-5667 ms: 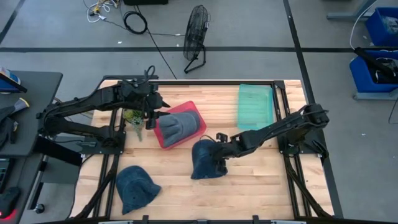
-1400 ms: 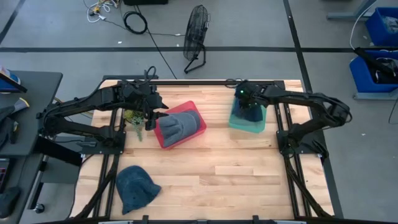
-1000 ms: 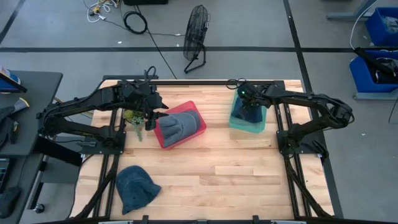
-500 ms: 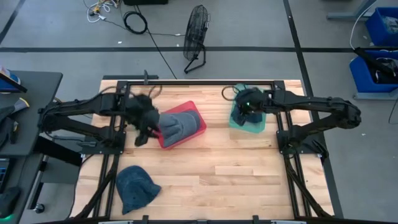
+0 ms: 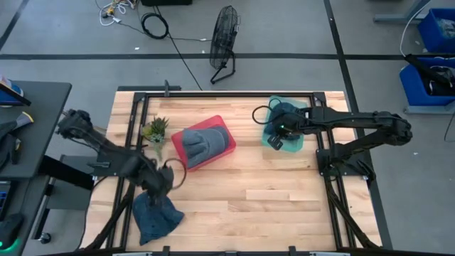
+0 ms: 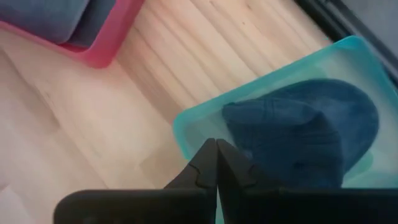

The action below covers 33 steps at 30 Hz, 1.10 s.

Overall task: Pick & Place hat
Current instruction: Put the blue cap into the green bin

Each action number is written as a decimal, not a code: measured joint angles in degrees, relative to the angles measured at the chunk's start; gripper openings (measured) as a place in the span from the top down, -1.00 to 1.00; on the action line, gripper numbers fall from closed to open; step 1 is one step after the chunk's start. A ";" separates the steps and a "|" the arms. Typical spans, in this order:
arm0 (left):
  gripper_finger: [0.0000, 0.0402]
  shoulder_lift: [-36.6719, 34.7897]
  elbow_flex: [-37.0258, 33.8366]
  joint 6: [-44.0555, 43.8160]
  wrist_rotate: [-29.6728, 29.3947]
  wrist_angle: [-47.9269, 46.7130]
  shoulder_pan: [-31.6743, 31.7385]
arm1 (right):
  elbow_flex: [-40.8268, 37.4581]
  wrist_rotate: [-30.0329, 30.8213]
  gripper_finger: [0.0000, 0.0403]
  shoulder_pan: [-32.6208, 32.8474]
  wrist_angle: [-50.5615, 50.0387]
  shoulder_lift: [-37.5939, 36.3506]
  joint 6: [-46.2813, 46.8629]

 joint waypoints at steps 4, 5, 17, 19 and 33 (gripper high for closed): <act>0.23 4.11 0.00 -8.39 2.18 0.30 -4.49 | 0.00 -2.41 0.97 0.04 0.00 0.00 0.36; 0.18 5.01 0.00 -10.22 2.19 0.23 -5.46 | 0.00 -2.45 0.97 0.08 -0.01 0.00 0.52; -0.19 17.71 0.00 -13.01 0.44 0.29 -10.66 | -0.02 -2.47 0.97 0.10 -1.23 0.61 5.70; -0.18 19.57 0.00 -13.74 1.11 0.86 -11.10 | -0.04 -2.46 0.97 0.10 -1.26 0.78 5.63; -0.15 23.03 -2.28 -14.27 3.26 7.10 -11.93 | -0.05 -2.31 0.97 0.10 -0.35 1.07 3.98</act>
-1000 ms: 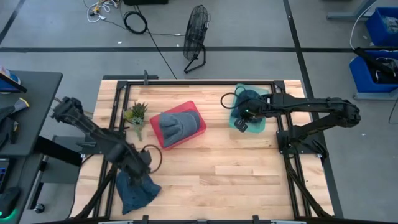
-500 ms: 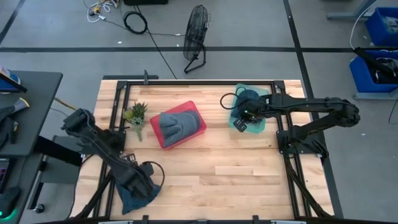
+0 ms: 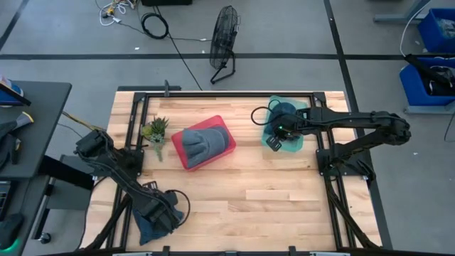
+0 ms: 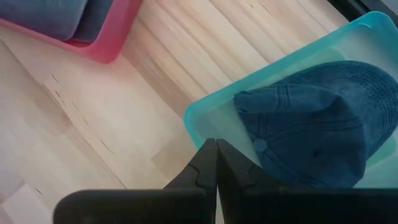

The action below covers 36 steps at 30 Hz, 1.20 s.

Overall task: Pick & Place hat
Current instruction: Put the blue cap into the green bin

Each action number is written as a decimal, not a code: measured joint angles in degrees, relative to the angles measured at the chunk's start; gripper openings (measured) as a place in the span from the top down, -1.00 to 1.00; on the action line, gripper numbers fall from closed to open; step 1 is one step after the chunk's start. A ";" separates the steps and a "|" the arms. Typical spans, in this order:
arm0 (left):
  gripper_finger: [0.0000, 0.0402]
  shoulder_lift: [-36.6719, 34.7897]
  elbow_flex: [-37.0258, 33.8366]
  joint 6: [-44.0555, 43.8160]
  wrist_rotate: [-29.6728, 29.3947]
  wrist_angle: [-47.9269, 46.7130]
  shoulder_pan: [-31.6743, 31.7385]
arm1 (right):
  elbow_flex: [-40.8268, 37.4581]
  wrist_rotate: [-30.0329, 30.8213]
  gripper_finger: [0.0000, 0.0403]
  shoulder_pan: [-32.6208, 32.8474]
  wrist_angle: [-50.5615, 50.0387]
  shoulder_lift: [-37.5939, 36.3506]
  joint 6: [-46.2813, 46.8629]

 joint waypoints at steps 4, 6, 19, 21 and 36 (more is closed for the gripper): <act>-0.13 -0.08 -3.80 4.02 1.10 2.79 0.00 | 0.00 0.00 0.97 0.00 0.05 0.00 -0.02; -0.04 -0.23 -4.89 7.95 1.14 4.51 0.04 | 0.00 0.02 0.97 0.00 0.33 0.00 -0.04; 0.92 -0.23 6.55 31.91 -13.22 -2.19 4.42 | 0.00 -0.40 0.97 0.02 5.39 0.00 -1.13; 0.92 -0.23 10.57 36.19 -16.94 -5.35 5.89 | 0.01 -1.11 0.97 0.47 7.96 0.00 -3.89; 0.91 -0.34 30.82 77.76 -43.03 -14.94 23.55 | 0.01 -1.07 0.62 5.43 11.27 -0.02 -8.95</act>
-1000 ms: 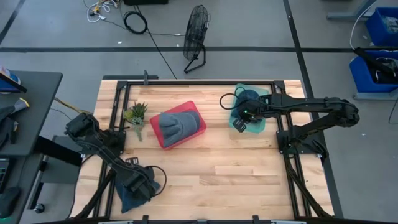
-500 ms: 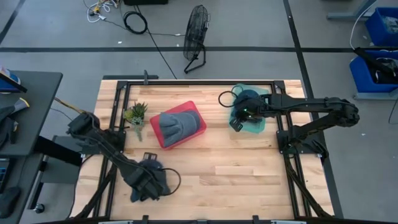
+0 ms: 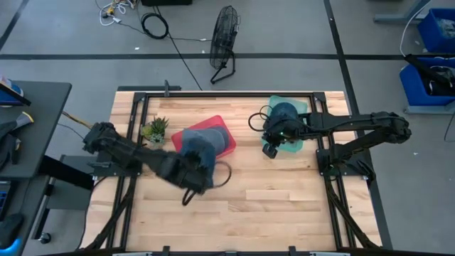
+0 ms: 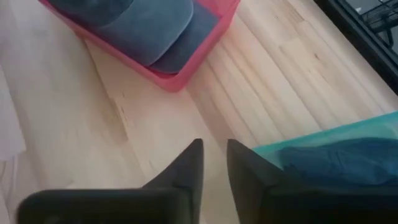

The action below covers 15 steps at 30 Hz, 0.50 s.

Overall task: Pick & Place hat
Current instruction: Put the blue cap into the green bin

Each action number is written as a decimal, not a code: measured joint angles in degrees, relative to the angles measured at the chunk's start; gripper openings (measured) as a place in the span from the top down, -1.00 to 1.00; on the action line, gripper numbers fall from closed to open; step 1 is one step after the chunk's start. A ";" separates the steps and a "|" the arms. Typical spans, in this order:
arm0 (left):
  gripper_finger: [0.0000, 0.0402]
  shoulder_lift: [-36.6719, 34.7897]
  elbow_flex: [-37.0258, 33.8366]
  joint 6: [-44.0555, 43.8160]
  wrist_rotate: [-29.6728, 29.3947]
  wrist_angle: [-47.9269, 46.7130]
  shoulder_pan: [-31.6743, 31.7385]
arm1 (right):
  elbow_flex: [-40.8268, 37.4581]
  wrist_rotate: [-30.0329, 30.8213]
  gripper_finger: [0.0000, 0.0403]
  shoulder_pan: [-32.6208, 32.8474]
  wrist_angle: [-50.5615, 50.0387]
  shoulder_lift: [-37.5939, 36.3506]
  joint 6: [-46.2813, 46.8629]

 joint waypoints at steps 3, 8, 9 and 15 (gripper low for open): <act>0.92 0.00 -0.10 12.34 -0.04 7.73 5.48 | -0.01 0.01 0.49 0.30 -0.44 0.00 -1.00; 0.91 1.20 -0.25 30.56 1.01 25.00 15.89 | 0.00 3.18 0.30 1.01 -3.20 0.00 -4.86; 0.90 1.61 -0.25 33.34 2.28 29.23 17.95 | 0.00 5.09 0.27 1.09 -3.52 0.00 -4.84; 0.92 5.71 -0.25 39.17 15.32 46.73 27.59 | 0.00 9.14 0.21 1.05 -3.27 -0.02 -4.92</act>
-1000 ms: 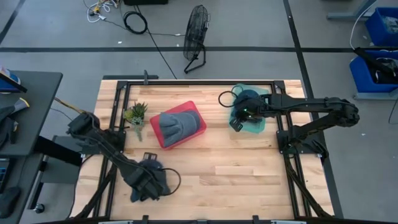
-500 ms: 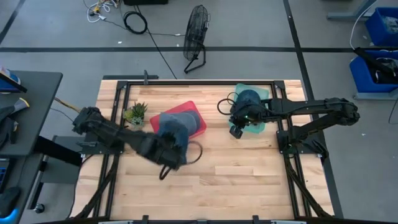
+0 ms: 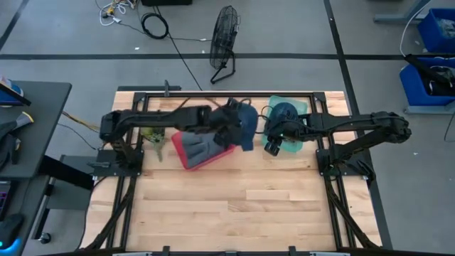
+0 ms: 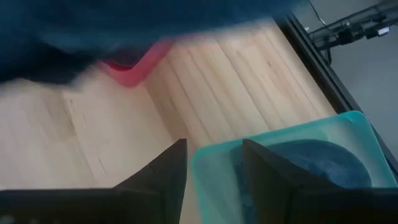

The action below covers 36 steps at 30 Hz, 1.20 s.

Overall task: Pick & Place hat
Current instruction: Put the blue cap into the green bin

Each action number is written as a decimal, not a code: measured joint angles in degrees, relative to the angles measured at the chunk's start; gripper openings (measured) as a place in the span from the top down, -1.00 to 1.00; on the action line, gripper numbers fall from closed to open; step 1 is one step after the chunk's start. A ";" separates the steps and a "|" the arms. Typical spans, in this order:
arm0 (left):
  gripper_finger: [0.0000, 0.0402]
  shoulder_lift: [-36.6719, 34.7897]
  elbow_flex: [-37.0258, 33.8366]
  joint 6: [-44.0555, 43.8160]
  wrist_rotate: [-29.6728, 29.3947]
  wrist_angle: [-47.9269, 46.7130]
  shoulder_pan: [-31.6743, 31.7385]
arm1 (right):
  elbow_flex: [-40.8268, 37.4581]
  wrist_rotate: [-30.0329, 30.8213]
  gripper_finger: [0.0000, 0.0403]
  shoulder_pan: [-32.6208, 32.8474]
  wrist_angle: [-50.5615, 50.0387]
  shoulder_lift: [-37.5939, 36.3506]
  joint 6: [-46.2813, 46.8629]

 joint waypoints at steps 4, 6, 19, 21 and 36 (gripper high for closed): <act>0.92 3.98 0.00 -4.07 2.51 2.82 3.12 | 0.00 1.15 0.22 0.26 0.58 0.00 -0.52; 0.91 5.93 0.00 -5.87 2.58 2.96 4.16 | 0.00 2.02 0.23 0.61 0.94 0.00 -1.94; 0.93 10.77 -0.02 -7.22 2.52 12.10 6.35 | -0.22 3.97 0.29 3.13 15.20 0.00 -21.72; 0.93 10.77 -0.02 -7.10 2.22 14.47 5.71 | -0.44 3.68 0.29 2.45 15.17 0.00 -22.33; 0.92 10.69 -0.15 -5.39 -4.76 14.27 2.14 | -0.48 5.51 0.09 -2.91 16.20 8.29 -22.21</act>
